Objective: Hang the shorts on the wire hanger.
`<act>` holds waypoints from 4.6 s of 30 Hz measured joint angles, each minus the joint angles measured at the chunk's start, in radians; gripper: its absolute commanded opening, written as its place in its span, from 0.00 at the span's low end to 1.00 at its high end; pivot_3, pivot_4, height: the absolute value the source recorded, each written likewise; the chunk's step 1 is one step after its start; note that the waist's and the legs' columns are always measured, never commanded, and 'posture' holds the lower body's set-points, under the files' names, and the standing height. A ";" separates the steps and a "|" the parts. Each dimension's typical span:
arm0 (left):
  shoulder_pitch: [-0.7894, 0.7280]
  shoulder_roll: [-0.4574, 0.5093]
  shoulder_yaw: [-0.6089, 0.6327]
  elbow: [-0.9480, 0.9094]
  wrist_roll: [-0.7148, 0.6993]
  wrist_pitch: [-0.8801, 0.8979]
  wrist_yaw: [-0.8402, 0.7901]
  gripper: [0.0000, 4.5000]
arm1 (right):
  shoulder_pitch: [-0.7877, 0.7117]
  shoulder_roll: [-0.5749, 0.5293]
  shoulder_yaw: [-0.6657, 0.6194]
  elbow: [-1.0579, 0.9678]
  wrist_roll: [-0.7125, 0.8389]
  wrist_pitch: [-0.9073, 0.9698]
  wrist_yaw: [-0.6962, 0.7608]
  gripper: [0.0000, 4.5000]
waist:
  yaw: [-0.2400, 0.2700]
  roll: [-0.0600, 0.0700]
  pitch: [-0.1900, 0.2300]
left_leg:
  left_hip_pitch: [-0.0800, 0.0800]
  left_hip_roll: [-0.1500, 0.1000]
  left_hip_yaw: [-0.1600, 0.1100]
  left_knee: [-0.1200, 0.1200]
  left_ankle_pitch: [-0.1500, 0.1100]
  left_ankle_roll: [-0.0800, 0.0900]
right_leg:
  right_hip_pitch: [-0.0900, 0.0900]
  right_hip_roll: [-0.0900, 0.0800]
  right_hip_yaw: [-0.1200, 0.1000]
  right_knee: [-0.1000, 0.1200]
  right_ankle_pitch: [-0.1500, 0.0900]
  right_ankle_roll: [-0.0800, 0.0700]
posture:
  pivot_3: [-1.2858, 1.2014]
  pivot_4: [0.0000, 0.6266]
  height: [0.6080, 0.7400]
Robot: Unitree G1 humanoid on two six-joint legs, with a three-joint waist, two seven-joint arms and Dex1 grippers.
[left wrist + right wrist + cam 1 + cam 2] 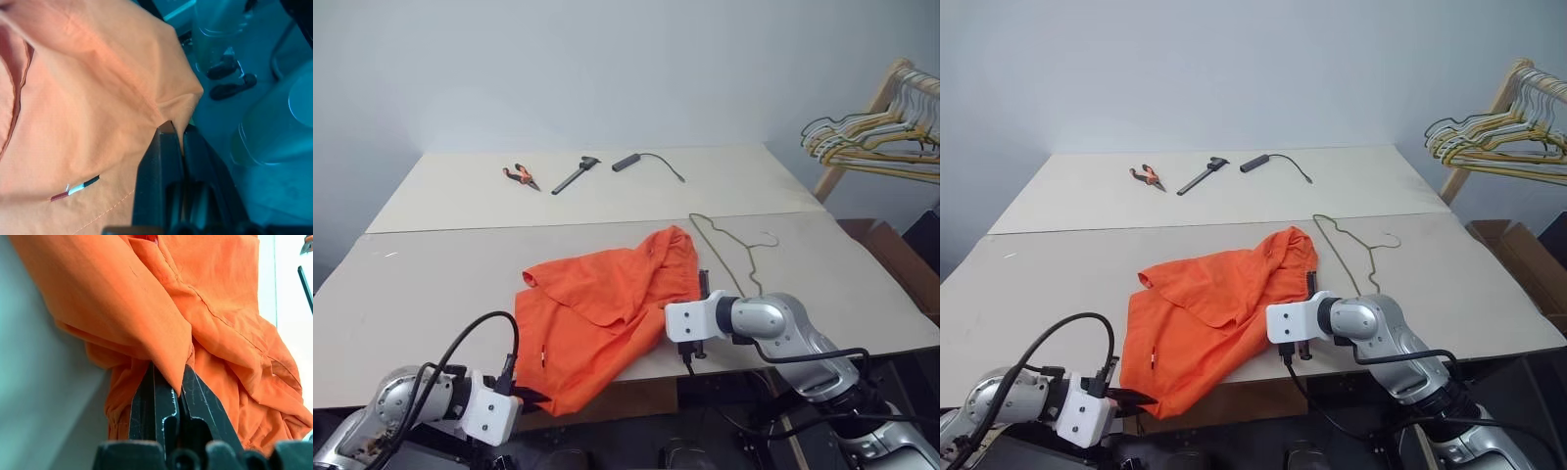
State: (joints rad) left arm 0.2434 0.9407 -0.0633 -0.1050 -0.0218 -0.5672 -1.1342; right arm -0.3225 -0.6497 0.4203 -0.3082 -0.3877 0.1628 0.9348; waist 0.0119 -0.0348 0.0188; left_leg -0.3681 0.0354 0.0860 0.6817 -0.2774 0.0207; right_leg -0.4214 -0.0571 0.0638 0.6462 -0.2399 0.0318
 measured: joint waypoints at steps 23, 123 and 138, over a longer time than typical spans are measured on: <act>-0.742 -0.205 0.005 0.341 0.104 0.256 0.310 0.01 | -0.566 0.092 0.004 0.525 0.023 -0.109 -0.037 0.00 | 0.005 0.000 0.001 | -0.003 -0.001 -0.002 0.001 0.003 -0.004 | -0.001 0.002 -0.001 0.000 0.007 -0.001 | 0.54 0.00 1.00; -0.358 -0.169 0.127 -0.237 -0.469 0.657 -0.057 1.00 | -0.612 0.185 -0.241 1.313 0.275 0.409 -0.227 0.00 | -0.031 0.001 -0.003 | 0.006 0.008 0.004 -0.001 -0.001 -0.003 | 0.003 0.001 -0.022 -0.002 0.008 -0.010 | 0.54 0.00 1.00; -0.501 -0.354 0.168 -0.219 -0.514 0.925 0.358 1.00 | -0.423 0.207 -0.446 0.940 0.391 0.389 -0.419 0.00 | -0.025 0.005 -0.002 | 0.010 0.007 -0.004 -0.002 -0.001 -0.003 | 0.008 0.000 -0.021 -0.004 0.009 -0.007 | 0.53 0.00 1.00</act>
State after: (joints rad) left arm -0.2573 0.5866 0.1045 -0.3244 -0.5359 0.3579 -0.7765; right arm -0.7453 -0.4426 -0.0257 0.6321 0.0029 0.5514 0.5160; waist -0.0130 -0.0294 0.0173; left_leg -0.3586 0.0429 0.0821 0.6796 -0.2788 0.0175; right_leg -0.4138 -0.0574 0.0429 0.6422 -0.2313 0.0247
